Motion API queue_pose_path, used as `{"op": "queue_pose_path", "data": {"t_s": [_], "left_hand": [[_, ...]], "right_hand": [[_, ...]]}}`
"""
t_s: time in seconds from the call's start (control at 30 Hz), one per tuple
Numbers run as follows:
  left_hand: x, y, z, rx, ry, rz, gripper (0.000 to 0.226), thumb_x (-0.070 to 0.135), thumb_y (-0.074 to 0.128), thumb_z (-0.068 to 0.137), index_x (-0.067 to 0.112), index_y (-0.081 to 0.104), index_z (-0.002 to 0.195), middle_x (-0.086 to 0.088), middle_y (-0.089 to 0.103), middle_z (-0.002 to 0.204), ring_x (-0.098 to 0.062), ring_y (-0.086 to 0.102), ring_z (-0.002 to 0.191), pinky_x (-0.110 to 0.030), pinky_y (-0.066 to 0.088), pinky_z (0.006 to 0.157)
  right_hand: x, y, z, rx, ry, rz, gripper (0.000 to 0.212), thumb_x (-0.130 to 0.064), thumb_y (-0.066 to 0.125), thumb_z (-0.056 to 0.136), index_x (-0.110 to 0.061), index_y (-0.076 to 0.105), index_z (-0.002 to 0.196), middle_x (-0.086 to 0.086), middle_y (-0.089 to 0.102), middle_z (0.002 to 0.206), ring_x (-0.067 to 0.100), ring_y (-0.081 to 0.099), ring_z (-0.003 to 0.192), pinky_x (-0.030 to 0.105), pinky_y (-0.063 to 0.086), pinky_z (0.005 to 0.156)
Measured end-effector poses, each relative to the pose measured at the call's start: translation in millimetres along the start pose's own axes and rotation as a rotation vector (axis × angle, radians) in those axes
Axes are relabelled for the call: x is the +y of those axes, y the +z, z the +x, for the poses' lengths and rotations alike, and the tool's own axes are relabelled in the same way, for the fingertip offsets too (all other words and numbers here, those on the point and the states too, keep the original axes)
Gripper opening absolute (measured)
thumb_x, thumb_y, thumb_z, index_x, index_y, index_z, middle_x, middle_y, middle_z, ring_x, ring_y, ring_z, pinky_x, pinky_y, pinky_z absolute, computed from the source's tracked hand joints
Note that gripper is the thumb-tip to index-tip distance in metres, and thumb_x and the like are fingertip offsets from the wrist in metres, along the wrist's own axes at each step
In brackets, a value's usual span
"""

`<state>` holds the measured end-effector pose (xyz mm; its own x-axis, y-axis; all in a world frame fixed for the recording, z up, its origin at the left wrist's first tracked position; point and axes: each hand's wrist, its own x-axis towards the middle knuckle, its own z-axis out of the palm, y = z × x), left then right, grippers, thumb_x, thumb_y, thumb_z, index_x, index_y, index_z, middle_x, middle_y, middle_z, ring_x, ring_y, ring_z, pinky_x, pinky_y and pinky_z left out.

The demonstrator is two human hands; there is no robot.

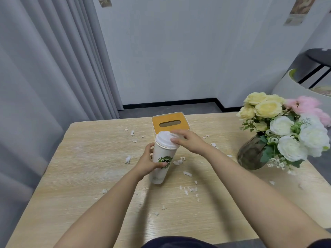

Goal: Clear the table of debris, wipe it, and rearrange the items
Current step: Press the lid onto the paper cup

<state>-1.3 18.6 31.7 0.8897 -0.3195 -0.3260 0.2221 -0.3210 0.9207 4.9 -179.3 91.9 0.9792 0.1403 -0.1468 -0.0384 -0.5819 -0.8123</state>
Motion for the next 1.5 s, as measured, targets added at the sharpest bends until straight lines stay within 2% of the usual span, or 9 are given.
{"op": "queue_pose_path", "data": {"t_s": [0.13, 0.37, 0.57, 0.67, 0.9, 1.13, 1.27, 1.37, 1.5], "left_hand": [[7, 0, -2, -0.044, 0.007, -0.072, 0.082, 0.005, 0.078, 0.072, 0.026, 0.028, 0.133, 0.0, 0.045, 0.125, -0.014, 0.051, 0.106, -0.02, 0.045, 0.074], [10, -2, -3, -0.037, 0.009, -0.067, 0.081, 0.005, 0.078, 0.071, 0.029, 0.028, 0.131, 0.002, 0.043, 0.125, -0.016, 0.049, 0.11, -0.029, 0.042, 0.085], [12, 0, -1, -0.038, 0.01, -0.057, 0.082, 0.005, 0.078, 0.071, 0.027, 0.028, 0.132, -0.002, 0.045, 0.127, -0.018, 0.051, 0.109, -0.028, 0.045, 0.083], [10, 0, -1, -0.046, -0.016, -0.048, 0.083, 0.006, 0.079, 0.07, 0.026, 0.028, 0.133, -0.003, 0.045, 0.129, -0.02, 0.051, 0.112, -0.034, 0.046, 0.088], [18, 5, 4, -0.026, 0.022, 0.096, 0.084, 0.011, 0.078, 0.074, 0.02, 0.027, 0.141, -0.002, 0.041, 0.138, -0.018, 0.044, 0.121, -0.029, 0.041, 0.088], [29, -6, 11, -0.1, -0.089, -0.118, 0.062, -0.008, 0.049, 0.084, 0.03, 0.043, 0.132, 0.004, 0.05, 0.127, -0.021, 0.049, 0.117, -0.042, 0.045, 0.089], [35, -8, 11, 0.001, -0.189, -0.416, 0.032, 0.018, 0.041, 0.09, 0.032, 0.059, 0.114, 0.004, 0.054, 0.123, -0.016, 0.047, 0.115, -0.036, 0.043, 0.083], [29, -9, 11, 0.032, -0.178, -0.408, 0.025, 0.046, 0.042, 0.094, 0.033, 0.058, 0.108, 0.006, 0.057, 0.119, -0.014, 0.05, 0.112, -0.04, 0.043, 0.089], [24, -10, 12, 0.021, -0.158, -0.33, 0.03, 0.041, 0.049, 0.093, 0.029, 0.053, 0.12, 0.009, 0.057, 0.118, -0.014, 0.051, 0.112, -0.037, 0.041, 0.092]], "right_hand": [[2, 1, -3, -0.112, 0.038, 0.071, 0.062, -0.037, 0.067, 0.083, -0.021, 0.044, 0.138, -0.004, 0.033, 0.15, 0.014, 0.031, 0.136, 0.037, 0.027, 0.114], [3, 4, 1, -0.048, 0.03, 0.023, 0.078, -0.042, 0.079, 0.068, -0.025, 0.045, 0.136, -0.004, 0.038, 0.141, 0.016, 0.038, 0.127, 0.04, 0.036, 0.108], [0, 8, 1, -0.038, 0.051, 0.03, 0.076, -0.043, 0.076, 0.072, -0.021, 0.044, 0.137, -0.002, 0.037, 0.135, 0.02, 0.039, 0.124, 0.039, 0.035, 0.106], [1, 3, -1, -0.093, 0.08, 0.129, 0.067, -0.038, 0.068, 0.081, -0.016, 0.043, 0.139, 0.002, 0.039, 0.144, 0.019, 0.037, 0.131, 0.032, 0.032, 0.107], [5, 0, -3, -0.056, 0.087, 0.157, 0.063, -0.031, 0.07, 0.081, -0.016, 0.046, 0.137, 0.003, 0.044, 0.142, 0.013, 0.045, 0.119, 0.024, 0.034, 0.093], [8, 7, 2, 0.013, 0.04, 0.159, 0.07, -0.032, 0.077, 0.074, -0.015, 0.048, 0.136, 0.001, 0.045, 0.142, 0.019, 0.045, 0.126, 0.036, 0.038, 0.105], [6, 16, 5, 0.022, 0.007, 0.109, 0.073, -0.035, 0.077, 0.073, -0.015, 0.046, 0.136, -0.001, 0.041, 0.144, 0.019, 0.041, 0.128, 0.04, 0.037, 0.107], [6, 23, 7, 0.006, -0.012, 0.084, 0.076, -0.036, 0.077, 0.073, -0.015, 0.043, 0.138, -0.002, 0.037, 0.146, 0.018, 0.037, 0.13, 0.039, 0.035, 0.108], [7, 33, 8, -0.01, -0.02, 0.052, 0.078, -0.032, 0.078, 0.073, -0.017, 0.041, 0.139, -0.003, 0.032, 0.147, 0.015, 0.033, 0.132, 0.037, 0.032, 0.111]]}}
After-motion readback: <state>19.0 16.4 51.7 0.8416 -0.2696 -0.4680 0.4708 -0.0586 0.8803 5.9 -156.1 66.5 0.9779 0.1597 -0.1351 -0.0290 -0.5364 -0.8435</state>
